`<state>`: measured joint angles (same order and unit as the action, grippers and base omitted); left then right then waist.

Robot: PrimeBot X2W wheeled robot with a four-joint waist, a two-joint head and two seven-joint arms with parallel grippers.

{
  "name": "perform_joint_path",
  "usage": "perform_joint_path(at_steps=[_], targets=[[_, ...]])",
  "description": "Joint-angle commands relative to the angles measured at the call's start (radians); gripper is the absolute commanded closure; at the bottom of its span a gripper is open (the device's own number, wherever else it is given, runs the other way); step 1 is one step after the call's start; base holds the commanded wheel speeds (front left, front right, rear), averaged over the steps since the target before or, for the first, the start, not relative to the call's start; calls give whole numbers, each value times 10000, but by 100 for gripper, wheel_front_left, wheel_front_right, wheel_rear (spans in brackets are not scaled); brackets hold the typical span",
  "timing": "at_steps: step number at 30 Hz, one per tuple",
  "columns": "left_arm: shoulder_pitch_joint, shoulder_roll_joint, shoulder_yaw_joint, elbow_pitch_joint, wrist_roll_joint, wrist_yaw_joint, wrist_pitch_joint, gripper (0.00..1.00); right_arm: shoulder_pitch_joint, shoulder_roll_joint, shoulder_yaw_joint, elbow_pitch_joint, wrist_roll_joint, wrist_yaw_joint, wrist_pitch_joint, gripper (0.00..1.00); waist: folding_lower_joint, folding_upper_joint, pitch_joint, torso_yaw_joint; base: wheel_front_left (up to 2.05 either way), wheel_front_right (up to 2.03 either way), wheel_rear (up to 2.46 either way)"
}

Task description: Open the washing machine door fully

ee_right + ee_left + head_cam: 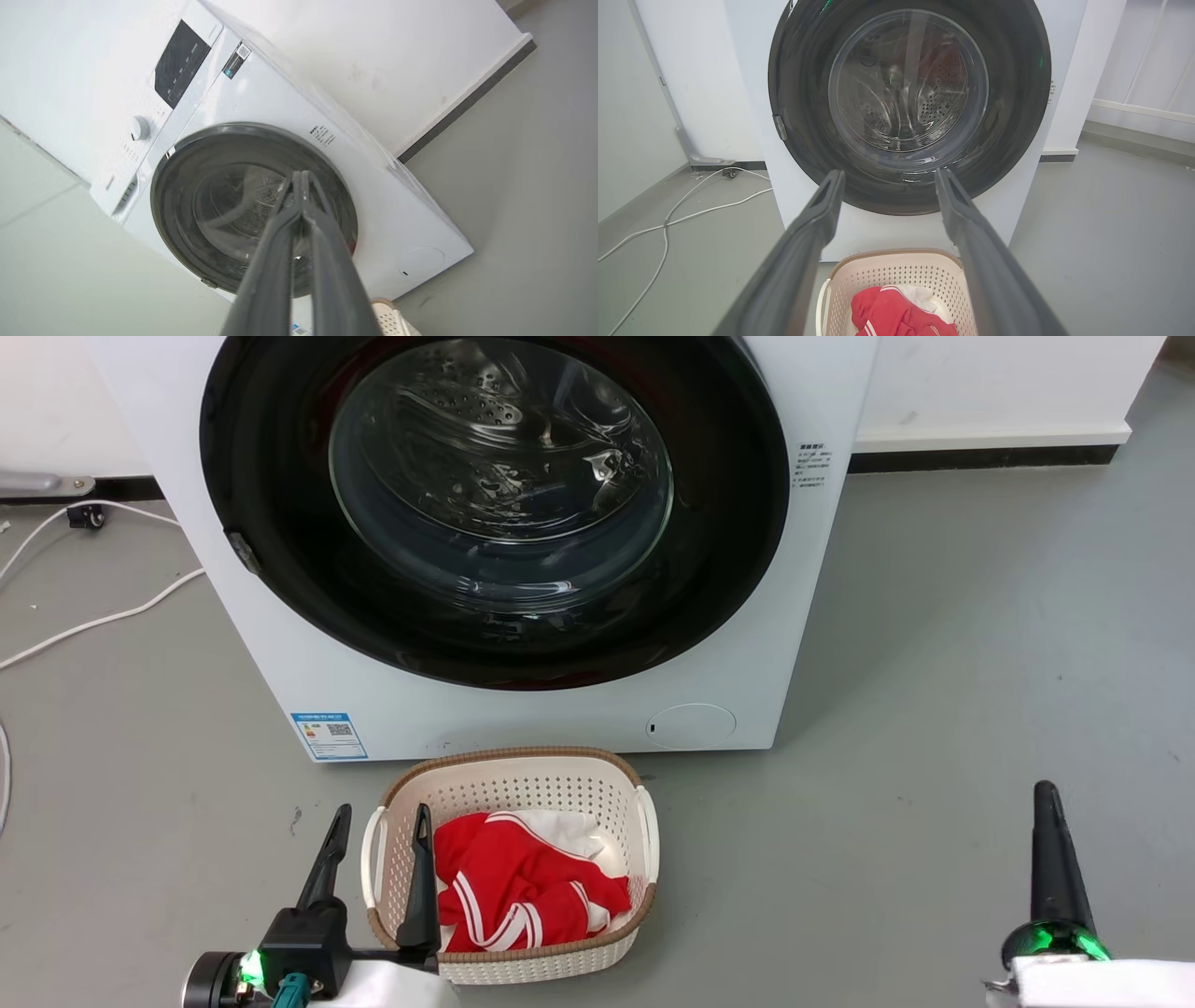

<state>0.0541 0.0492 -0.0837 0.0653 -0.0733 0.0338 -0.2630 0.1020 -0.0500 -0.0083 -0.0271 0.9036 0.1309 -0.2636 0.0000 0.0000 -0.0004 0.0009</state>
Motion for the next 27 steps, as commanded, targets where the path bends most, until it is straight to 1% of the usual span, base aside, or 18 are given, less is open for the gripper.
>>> perform_joint_path(at_steps=[1, 4, 6, 9, 11, 12, 13, 15, 19, 22, 27], targets=[[79, 20, 28, 19, -45, -37, -28, 0, -99, -6, 110, 0, 1235, -3, -17, 100, 0, 0, -5, -3, 0, 0, 0], [94, 17, 22, 19, -59, -31, -28, 0, -193, -13, -93, -191, 3310, -3, -17, 100, 0, 0, -4, -12, 0, 0, 0], [98, 18, 25, 29, -90, -39, -28, 0, -223, -7, -121, -357, 4403, -3, -17, 100, 0, 0, 2, -11, 0, 0, 0], [76, 18, 28, 50, -97, -32, -28, 0, -190, -6, 248, -674, 6109, -3, -16, 100, 0, 0, 13, 5, 0, 0, 0], [59, 20, 38, 60, -88, -32, -28, 0, -131, -2, 669, -947, 6987, -3, -10, 100, 0, 0, 16, 14, 0, 0, 0], [59, 20, 38, 60, -88, -32, -28, 0, -131, -2, 669, -947, 6987, -3, -10, 100, 0, 0, 16, 14, 0, 0, 0], [55, 20, 44, 61, -87, -33, -28, 0, -76, -24, 753, -1043, 7384, -3, 134, 100, 0, 0, 16, 16, 0, 0, 0], [53, 15, 27, 72, -25, -39, -28, 0, 28, -21, 761, -1214, 7775, -3, 430, 100, 0, 0, 16, 20, 0, 0, 0], [67, 18, 39, 85, 5, -20, -28, 0, 203, -10, 720, -1499, 8472, -3, 1542, 100, 0, 0, 19, 25, 0, 0, 0], [77, 17, 38, 85, 31, -23, -28, 0, 358, -12, 588, -1535, 8373, -3, 2262, 100, 0, 0, 25, 24, 0, 0, 0], [89, 18, 43, 82, 77, -36, -28, 0, 493, -13, 508, -1284, 7875, -3, 2894, 100, 0, 0, 29, 30, 0, 0, 0]])
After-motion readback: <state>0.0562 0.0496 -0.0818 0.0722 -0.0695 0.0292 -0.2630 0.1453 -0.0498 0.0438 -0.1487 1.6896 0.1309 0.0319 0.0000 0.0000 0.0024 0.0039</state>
